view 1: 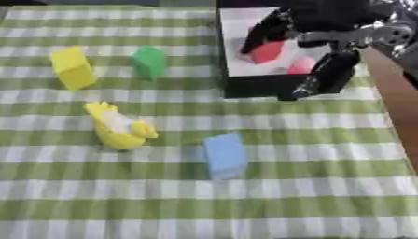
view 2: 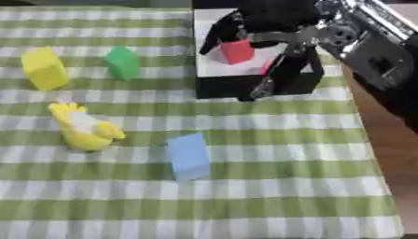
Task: Pick up objects on the table and place them in the box.
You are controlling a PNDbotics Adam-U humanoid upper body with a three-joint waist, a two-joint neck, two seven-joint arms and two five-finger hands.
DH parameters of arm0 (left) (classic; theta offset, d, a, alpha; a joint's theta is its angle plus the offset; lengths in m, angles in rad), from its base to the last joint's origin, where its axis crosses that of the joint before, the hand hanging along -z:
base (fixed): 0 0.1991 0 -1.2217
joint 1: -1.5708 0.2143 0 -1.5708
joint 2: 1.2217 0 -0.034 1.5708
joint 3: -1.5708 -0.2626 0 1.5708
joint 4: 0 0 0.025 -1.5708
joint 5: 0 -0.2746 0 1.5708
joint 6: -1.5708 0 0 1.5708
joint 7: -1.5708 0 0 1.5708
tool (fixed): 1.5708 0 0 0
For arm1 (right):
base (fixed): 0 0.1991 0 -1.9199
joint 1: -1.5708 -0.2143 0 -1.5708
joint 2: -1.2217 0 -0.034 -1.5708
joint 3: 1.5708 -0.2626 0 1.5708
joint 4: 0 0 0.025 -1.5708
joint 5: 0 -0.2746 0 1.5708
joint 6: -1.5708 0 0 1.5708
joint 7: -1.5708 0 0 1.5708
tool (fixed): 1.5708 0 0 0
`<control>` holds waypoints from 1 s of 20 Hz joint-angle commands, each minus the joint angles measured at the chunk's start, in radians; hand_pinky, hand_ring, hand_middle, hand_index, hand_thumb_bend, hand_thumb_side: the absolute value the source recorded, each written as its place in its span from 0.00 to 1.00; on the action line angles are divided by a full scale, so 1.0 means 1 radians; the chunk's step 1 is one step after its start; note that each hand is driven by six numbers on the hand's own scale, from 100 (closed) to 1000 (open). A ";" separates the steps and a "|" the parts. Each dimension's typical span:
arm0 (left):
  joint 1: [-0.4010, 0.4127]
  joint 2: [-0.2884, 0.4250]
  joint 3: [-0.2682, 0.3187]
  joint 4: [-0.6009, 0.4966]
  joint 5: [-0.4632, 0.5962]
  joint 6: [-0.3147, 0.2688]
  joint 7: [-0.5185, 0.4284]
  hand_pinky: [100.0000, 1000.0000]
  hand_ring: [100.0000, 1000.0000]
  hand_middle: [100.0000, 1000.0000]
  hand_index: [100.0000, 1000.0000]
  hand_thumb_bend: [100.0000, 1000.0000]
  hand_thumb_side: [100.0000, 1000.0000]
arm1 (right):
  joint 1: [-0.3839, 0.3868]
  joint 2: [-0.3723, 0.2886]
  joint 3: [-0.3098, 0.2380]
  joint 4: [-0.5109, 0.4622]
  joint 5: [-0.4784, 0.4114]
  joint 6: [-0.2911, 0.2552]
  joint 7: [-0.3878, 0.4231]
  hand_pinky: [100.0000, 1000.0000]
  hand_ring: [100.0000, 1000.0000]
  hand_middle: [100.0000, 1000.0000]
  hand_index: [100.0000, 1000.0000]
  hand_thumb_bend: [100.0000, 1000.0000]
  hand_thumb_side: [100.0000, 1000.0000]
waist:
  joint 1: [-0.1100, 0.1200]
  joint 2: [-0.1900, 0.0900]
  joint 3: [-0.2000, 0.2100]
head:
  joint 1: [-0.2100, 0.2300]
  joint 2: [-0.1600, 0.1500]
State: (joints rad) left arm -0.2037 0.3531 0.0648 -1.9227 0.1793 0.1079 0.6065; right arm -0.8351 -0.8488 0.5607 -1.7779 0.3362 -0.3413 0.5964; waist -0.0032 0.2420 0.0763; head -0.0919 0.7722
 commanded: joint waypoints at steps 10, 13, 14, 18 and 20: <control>-0.003 0.028 0.007 -0.009 -0.002 -0.003 -0.002 0.68 0.72 0.76 0.82 0.23 0.58 | 0.108 0.109 -0.016 -0.180 0.015 0.223 0.224 0.90 0.82 0.81 0.89 0.31 0.35 | -0.011 -0.031 -0.005 | 0.014 -0.002; -0.003 0.029 0.007 -0.009 -0.003 -0.003 -0.002 0.68 0.72 0.76 0.82 0.23 0.58 | 0.112 0.139 -0.020 -0.213 0.020 0.335 0.244 0.90 0.82 0.81 0.90 0.32 0.36 | -0.012 -0.035 -0.008 | 0.016 -0.002; -0.003 0.029 0.007 -0.009 -0.004 -0.003 -0.003 0.68 0.72 0.76 0.82 0.23 0.58 | 0.106 0.151 -0.012 -0.218 0.017 0.389 0.243 0.90 0.82 0.81 0.89 0.32 0.37 | -0.013 -0.037 -0.009 | 0.016 -0.002; -0.001 0.029 0.006 -0.008 -0.004 -0.004 -0.004 0.68 0.72 0.76 0.82 0.23 0.58 | 0.100 0.187 0.008 -0.222 0.045 0.476 0.233 0.89 0.82 0.81 0.89 0.34 0.39 | -0.015 -0.040 -0.011 | 0.014 -0.002; -0.002 0.029 0.006 -0.008 -0.004 -0.004 -0.005 0.68 0.72 0.76 0.82 0.23 0.58 | 0.103 0.206 0.011 -0.222 0.078 0.485 0.226 0.89 0.82 0.81 0.89 0.35 0.40 | -0.015 -0.040 -0.011 | 0.014 -0.002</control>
State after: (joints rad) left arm -0.2013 0.3531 0.0646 -1.9172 0.1793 0.1054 0.6040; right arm -0.7207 -0.6433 0.5765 -1.9770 0.3973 0.1292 0.8270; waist -0.0077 0.2402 0.0664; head -0.0785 0.7722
